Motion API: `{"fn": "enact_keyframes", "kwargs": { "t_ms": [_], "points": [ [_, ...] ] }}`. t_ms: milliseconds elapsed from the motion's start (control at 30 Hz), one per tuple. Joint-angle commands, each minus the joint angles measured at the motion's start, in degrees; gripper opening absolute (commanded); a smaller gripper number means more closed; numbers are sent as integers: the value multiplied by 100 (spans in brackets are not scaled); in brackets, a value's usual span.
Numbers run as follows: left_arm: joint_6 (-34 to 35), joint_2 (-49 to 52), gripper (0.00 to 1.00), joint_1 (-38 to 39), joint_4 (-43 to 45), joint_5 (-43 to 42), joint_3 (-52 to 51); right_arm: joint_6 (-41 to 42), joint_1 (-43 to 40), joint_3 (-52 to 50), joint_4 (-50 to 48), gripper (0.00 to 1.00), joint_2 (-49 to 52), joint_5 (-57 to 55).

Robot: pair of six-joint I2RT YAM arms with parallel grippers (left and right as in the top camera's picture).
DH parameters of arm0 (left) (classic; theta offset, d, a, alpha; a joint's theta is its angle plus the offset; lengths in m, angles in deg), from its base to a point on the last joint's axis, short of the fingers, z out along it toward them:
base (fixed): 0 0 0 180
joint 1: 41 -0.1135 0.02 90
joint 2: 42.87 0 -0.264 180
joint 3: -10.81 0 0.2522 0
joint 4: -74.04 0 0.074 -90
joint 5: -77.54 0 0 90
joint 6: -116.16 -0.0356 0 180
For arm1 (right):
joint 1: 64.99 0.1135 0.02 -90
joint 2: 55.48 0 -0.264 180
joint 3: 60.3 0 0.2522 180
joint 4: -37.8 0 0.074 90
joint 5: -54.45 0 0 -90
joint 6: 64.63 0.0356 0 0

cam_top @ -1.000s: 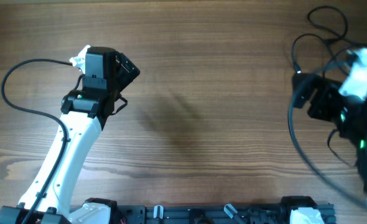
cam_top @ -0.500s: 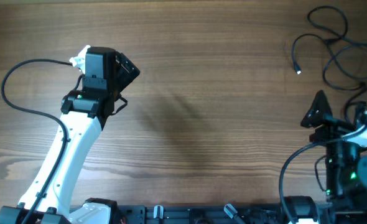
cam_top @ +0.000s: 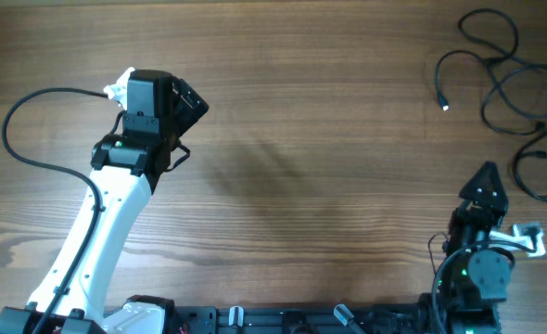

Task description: Untangle cables

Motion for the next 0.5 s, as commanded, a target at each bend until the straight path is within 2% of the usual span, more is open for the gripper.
{"fn": "enact_keyframes", "kwargs": {
  "t_ms": [0,167,200,233,367,467],
  "points": [
    [-131,-61,100,-35,15,94,20,1729,90,-66,715,100,-111,-411],
    [-131,-61,100,-35,15,94,20,-935,273,-66,52,100,-111,-529],
    [-131,-61,100,-35,15,94,20,-3032,363,-68,-678,100,-111,-529],
    [-131,-61,100,-35,15,94,20,-3659,363,-68,-815,100,-111,-529],
    [-131,-61,100,-35,15,94,20,-4802,363,-234,-883,100,-111,-774],
    [-131,-61,100,-35,15,94,20,-5119,363,-715,-1287,100,-111,-1222]
  ]
}}
